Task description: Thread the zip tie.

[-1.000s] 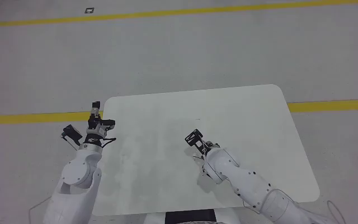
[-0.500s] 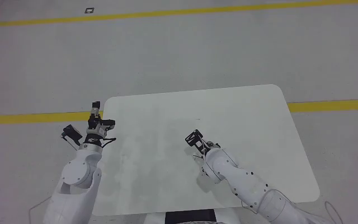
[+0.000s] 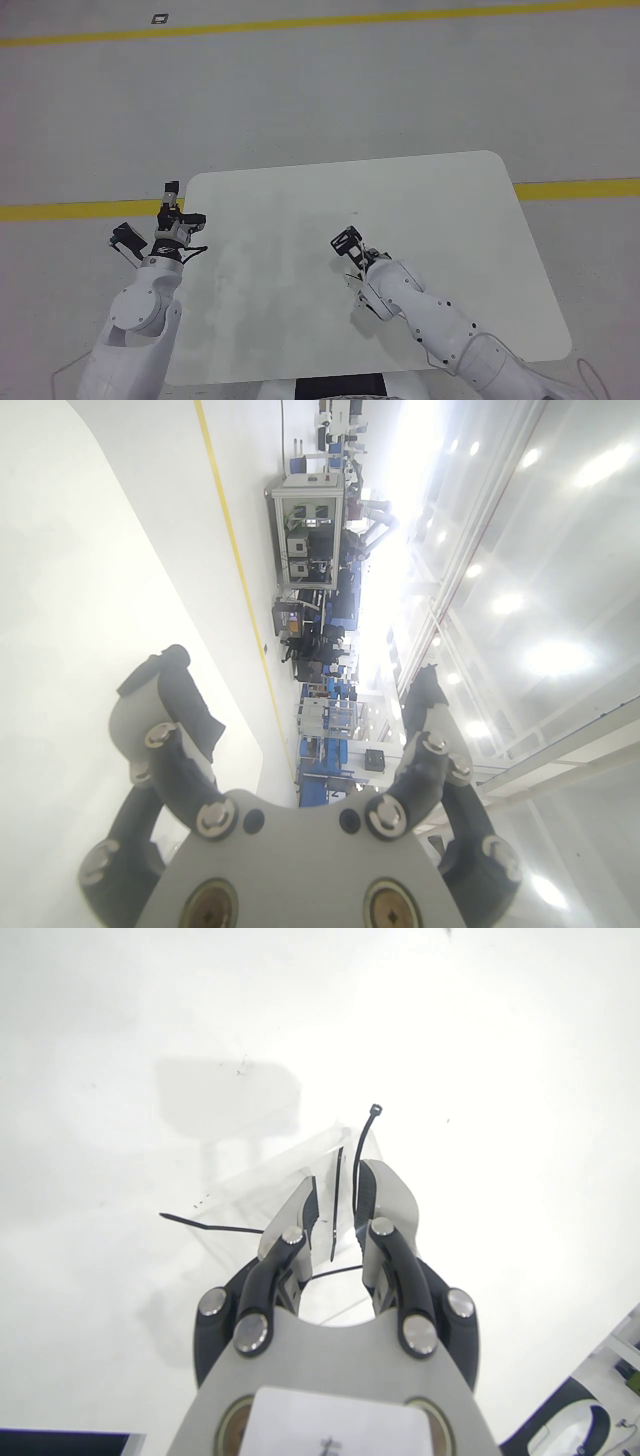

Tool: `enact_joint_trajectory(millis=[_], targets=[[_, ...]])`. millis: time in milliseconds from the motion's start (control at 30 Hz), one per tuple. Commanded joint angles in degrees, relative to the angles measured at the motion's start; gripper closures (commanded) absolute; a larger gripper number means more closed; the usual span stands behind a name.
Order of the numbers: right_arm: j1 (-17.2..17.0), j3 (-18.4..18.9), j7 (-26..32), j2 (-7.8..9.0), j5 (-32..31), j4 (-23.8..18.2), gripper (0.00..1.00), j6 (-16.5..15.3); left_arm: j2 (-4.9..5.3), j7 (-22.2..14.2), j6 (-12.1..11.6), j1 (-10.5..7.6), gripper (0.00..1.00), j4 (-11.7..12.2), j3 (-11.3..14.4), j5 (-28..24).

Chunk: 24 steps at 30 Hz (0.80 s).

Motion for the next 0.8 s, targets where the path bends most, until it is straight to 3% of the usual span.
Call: enact_joint_trajectory(millis=[0, 300, 500, 600, 767], targets=[[0.02, 0.33, -0.07, -0.17, 0.29, 0.17, 0.83, 0.08, 0.00, 0.00, 0.00, 0.00, 0.00, 0.00, 0.00, 0.00], [-0.23, 1.66, -0.46, -0.87, 0.26, 0.38, 0.85, 0.73, 0.00, 0.00, 0.00, 0.00, 0.00, 0.00, 0.00, 0.00], [-0.75, 2.49, -0.63, -1.22, -0.27, -0.10, 0.91, 0.98, 0.00, 0.00, 0.00, 0.00, 0.00, 0.00, 0.00, 0.00], [-1.13, 2.91, -0.78, -1.37, -0.50, -0.38, 1.00, 0.95, 0.00, 0.00, 0.00, 0.00, 0.00, 0.00, 0.00, 0.00], [-1.61, 3.60, -0.76, -1.61, -0.40, -0.61, 1.00, 0.58, 0.00, 0.00, 0.00, 0.00, 0.00, 0.00, 0.00, 0.00]])
